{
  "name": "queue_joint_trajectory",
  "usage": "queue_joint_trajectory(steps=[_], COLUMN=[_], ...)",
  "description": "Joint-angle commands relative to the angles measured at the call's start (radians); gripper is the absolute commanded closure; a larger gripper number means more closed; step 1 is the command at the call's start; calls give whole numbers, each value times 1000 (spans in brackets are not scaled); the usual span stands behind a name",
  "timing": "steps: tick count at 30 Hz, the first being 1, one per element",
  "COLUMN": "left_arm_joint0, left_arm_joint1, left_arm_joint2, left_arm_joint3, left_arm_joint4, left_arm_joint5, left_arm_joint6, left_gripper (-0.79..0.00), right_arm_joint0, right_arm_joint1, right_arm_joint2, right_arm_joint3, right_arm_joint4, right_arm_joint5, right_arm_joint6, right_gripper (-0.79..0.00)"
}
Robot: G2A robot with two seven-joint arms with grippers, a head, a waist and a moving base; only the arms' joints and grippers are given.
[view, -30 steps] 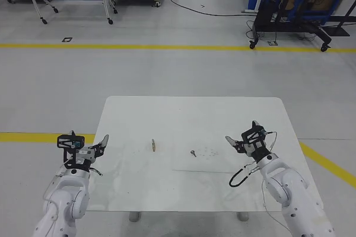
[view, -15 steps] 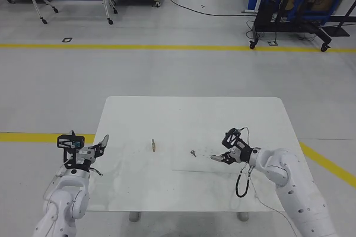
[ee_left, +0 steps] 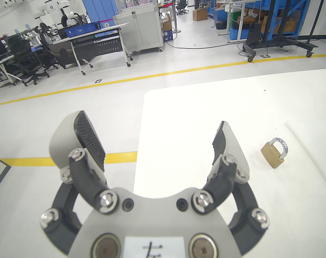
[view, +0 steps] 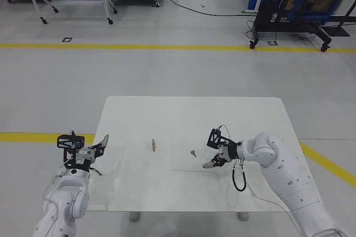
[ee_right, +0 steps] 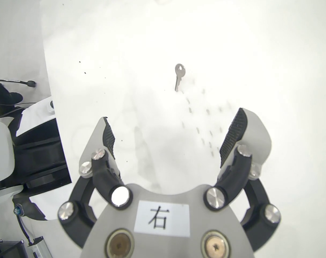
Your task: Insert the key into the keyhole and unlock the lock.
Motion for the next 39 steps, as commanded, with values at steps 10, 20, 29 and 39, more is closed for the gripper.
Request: queue_joint_trajectory(steps=[10,20,29,39], left_arm_joint0=[0,0,0,0], left_arm_joint1=[0,0,0,0], left_arm_joint2=[0,0,0,0], left_arm_joint3=[0,0,0,0], left_arm_joint4=[0,0,0,0], left_arm_joint5=[0,0,0,0], left_arm_joint6=[0,0,0,0], left_gripper=[-785,-785,-785,-785], right_arm_joint0=[60,194,288,346], right_arm_joint1=[19,0,-32,-59], right_arm_joint2=[-80,-216,-312,-404], right_arm_joint3=[47,215,372,453], right_arm_joint4=[46,-19,-61,-75], right_arm_joint5=[-60,-60,-60,-60], right_arm_joint6=[-36,-179,-278,-340], right_gripper=[-693,-453,-456,-456])
